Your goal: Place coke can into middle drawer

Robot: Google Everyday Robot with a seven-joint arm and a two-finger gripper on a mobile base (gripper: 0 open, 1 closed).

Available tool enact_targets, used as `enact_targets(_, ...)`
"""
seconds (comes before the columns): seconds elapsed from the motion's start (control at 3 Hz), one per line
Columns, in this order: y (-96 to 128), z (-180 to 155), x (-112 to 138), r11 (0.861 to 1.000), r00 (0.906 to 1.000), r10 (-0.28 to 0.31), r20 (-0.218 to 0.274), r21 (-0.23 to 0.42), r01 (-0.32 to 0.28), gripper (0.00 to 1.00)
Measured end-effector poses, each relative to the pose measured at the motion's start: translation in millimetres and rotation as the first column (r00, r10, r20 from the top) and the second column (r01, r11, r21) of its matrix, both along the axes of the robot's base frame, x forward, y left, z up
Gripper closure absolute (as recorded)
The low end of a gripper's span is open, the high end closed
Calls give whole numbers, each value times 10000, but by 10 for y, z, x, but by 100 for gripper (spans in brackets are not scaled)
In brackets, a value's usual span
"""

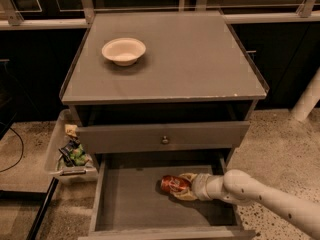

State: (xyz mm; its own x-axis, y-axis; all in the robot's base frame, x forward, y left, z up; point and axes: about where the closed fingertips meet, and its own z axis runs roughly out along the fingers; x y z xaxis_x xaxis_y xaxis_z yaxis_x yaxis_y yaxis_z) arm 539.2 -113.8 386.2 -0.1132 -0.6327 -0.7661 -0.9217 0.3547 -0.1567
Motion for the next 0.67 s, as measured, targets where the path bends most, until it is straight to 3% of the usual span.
enact_targets(0.67,1,0,0,10000,10000,1,0,1,-1,12)
